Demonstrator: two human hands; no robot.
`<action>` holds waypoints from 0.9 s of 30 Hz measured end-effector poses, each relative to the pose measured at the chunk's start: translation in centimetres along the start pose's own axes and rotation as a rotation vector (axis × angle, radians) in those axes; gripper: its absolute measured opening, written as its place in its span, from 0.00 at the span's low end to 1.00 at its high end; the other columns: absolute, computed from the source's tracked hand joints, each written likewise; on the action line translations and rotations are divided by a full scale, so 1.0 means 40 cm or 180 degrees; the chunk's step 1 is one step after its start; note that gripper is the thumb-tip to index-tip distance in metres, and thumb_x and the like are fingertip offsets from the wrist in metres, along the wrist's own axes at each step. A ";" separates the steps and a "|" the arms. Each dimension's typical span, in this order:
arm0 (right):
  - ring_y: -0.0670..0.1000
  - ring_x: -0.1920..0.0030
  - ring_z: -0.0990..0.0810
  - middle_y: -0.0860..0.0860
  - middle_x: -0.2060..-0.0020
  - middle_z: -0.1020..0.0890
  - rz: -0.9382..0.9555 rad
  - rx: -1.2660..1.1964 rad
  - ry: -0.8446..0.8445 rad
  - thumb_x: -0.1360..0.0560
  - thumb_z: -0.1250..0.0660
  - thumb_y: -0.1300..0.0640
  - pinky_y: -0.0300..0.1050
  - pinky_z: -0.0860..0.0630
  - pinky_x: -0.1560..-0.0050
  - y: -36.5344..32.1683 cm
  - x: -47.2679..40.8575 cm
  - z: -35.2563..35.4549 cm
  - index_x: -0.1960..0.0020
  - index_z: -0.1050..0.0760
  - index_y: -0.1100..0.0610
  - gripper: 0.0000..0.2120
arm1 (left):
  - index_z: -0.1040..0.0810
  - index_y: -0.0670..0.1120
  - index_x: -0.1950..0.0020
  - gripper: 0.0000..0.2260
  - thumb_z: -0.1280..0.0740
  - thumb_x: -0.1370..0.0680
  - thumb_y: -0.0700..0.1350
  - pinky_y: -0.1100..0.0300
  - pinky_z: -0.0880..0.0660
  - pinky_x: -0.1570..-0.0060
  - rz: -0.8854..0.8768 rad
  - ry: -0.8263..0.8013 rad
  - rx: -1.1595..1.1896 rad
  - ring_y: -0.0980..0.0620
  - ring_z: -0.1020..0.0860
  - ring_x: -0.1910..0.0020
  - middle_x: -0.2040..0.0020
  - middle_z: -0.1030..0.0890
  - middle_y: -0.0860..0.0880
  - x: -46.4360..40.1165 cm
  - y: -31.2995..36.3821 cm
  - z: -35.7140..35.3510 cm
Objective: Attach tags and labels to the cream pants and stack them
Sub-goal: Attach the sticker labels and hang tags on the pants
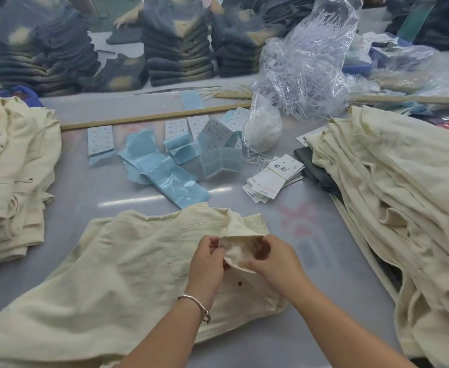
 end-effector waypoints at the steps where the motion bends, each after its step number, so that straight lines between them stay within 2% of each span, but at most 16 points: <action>1: 0.36 0.62 0.25 0.40 0.61 0.23 -0.0062 -0.0028 0.0025 0.41 0.19 0.45 0.31 0.32 0.68 0.004 -0.002 0.001 0.53 0.29 0.49 0.24 | 0.26 0.45 0.49 0.05 0.38 0.21 0.37 0.56 0.23 0.59 0.0050 0.0007 0.0150 0.48 0.22 0.60 0.57 0.20 0.42 0.000 -0.001 0.000; 3: 0.37 0.61 0.26 0.40 0.61 0.24 0.0003 0.0112 0.0141 0.41 0.20 0.42 0.33 0.34 0.68 -0.002 -0.004 0.009 0.52 0.33 0.49 0.28 | 0.30 0.49 0.47 0.07 0.39 0.20 0.37 0.59 0.26 0.61 -0.0077 0.0094 0.0160 0.53 0.24 0.64 0.61 0.22 0.46 0.000 0.009 0.008; 5: 0.40 0.67 0.28 0.41 0.66 0.25 0.0193 0.0229 0.0318 0.38 0.22 0.44 0.34 0.35 0.70 -0.014 -0.007 0.027 0.55 0.35 0.48 0.24 | 0.33 0.50 0.52 0.10 0.41 0.21 0.34 0.63 0.30 0.68 -0.0756 0.0255 -0.0470 0.58 0.29 0.71 0.66 0.27 0.51 0.010 0.062 0.020; 7: 0.45 0.69 0.28 0.44 0.70 0.27 0.0270 0.0098 0.0389 0.34 0.25 0.48 0.36 0.34 0.70 -0.010 -0.021 0.051 0.56 0.35 0.47 0.19 | 0.32 0.50 0.61 0.14 0.44 0.26 0.30 0.68 0.34 0.66 -0.1506 0.0268 -0.1158 0.58 0.33 0.71 0.68 0.31 0.54 0.032 0.113 0.007; 9: 0.46 0.66 0.26 0.45 0.67 0.26 0.0229 0.0172 0.0165 0.32 0.26 0.47 0.40 0.31 0.65 0.002 -0.039 0.057 0.51 0.33 0.41 0.17 | 0.26 0.49 0.67 0.17 0.42 0.29 0.28 0.72 0.34 0.62 -0.1752 0.0201 -0.1634 0.58 0.29 0.65 0.64 0.31 0.53 0.041 0.123 -0.013; 10: 0.46 0.63 0.26 0.44 0.65 0.26 0.0215 0.0409 0.0032 0.31 0.27 0.46 0.42 0.31 0.63 0.008 -0.047 0.053 0.50 0.32 0.39 0.15 | 0.21 0.49 0.65 0.17 0.41 0.28 0.29 0.73 0.34 0.60 -0.1718 0.0161 -0.1822 0.58 0.28 0.63 0.62 0.30 0.53 0.038 0.117 -0.020; 12: 0.47 0.60 0.27 0.43 0.62 0.29 0.0250 0.0958 -0.0030 0.27 0.31 0.46 0.43 0.33 0.62 0.008 -0.059 0.055 0.55 0.25 0.40 0.03 | 0.16 0.48 0.52 0.16 0.40 0.24 0.32 0.69 0.33 0.56 -0.1551 0.0080 -0.2162 0.56 0.27 0.58 0.56 0.29 0.51 0.029 0.096 -0.034; 14: 0.48 0.59 0.27 0.43 0.63 0.29 0.0366 0.0851 0.0042 0.25 0.31 0.48 0.43 0.35 0.62 -0.001 -0.058 0.061 0.61 0.22 0.45 0.06 | 0.17 0.48 0.46 0.13 0.39 0.22 0.37 0.65 0.32 0.52 -0.1271 -0.0044 -0.2234 0.53 0.26 0.53 0.52 0.26 0.50 0.022 0.070 -0.042; 16: 0.49 0.61 0.26 0.43 0.65 0.26 0.0570 0.0486 0.0037 0.26 0.29 0.50 0.45 0.31 0.61 -0.025 -0.049 0.066 0.63 0.21 0.50 0.08 | 0.17 0.47 0.55 0.08 0.36 0.22 0.43 0.65 0.31 0.55 -0.0905 -0.0224 -0.1805 0.53 0.25 0.55 0.55 0.24 0.52 0.020 0.046 -0.043; 18: 0.50 0.61 0.24 0.45 0.67 0.23 0.0763 0.0286 -0.0008 0.27 0.28 0.52 0.48 0.27 0.60 -0.061 -0.033 0.070 0.64 0.20 0.53 0.08 | 0.23 0.41 0.65 0.16 0.33 0.22 0.50 0.68 0.33 0.65 -0.0605 -0.0408 -0.1051 0.55 0.29 0.65 0.67 0.27 0.54 0.029 0.036 -0.043; 19: 0.51 0.61 0.24 0.46 0.66 0.22 0.0888 0.0379 -0.0030 0.27 0.29 0.53 0.49 0.26 0.59 -0.080 -0.025 0.070 0.63 0.20 0.54 0.08 | 0.26 0.38 0.66 0.21 0.33 0.24 0.54 0.69 0.34 0.67 -0.0495 -0.0469 -0.0764 0.55 0.31 0.68 0.70 0.31 0.53 0.036 0.036 -0.041; 21: 0.50 0.58 0.25 0.48 0.64 0.21 0.1242 0.0772 -0.0056 0.27 0.30 0.55 0.50 0.27 0.57 -0.124 -0.007 0.066 0.61 0.18 0.56 0.06 | 0.29 0.42 0.69 0.22 0.34 0.28 0.59 0.68 0.32 0.67 -0.0414 -0.0535 -0.0537 0.57 0.34 0.70 0.72 0.35 0.53 0.051 0.047 -0.038; 23: 0.49 0.56 0.26 0.47 0.63 0.21 0.1539 0.0879 -0.0074 0.27 0.30 0.56 0.49 0.28 0.57 -0.158 0.009 0.066 0.60 0.18 0.57 0.05 | 0.30 0.49 0.73 0.18 0.33 0.29 0.59 0.65 0.30 0.65 -0.0390 -0.0618 -0.0422 0.58 0.33 0.70 0.73 0.35 0.55 0.062 0.058 -0.032; 24: 0.49 0.56 0.26 0.47 0.63 0.21 0.1634 0.0896 -0.0064 0.27 0.30 0.57 0.48 0.29 0.57 -0.171 0.017 0.067 0.60 0.18 0.57 0.05 | 0.28 0.50 0.73 0.17 0.33 0.28 0.57 0.64 0.29 0.64 -0.0403 -0.0661 -0.0350 0.58 0.32 0.70 0.72 0.33 0.55 0.065 0.062 -0.027; 27: 0.50 0.56 0.25 0.46 0.64 0.21 0.1820 0.0896 -0.0010 0.30 0.30 0.62 0.48 0.29 0.60 -0.197 0.032 0.070 0.61 0.18 0.57 0.03 | 0.17 0.44 0.64 0.12 0.31 0.24 0.47 0.66 0.29 0.63 -0.0516 -0.0695 -0.0366 0.54 0.27 0.64 0.66 0.21 0.48 0.072 0.068 -0.007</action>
Point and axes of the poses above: each hand's wrist, its own x-axis away from the middle knuckle, its own z-axis out of the back of the hand, y = z × x, the point moved 9 cm from there along -x, towards the middle knuckle
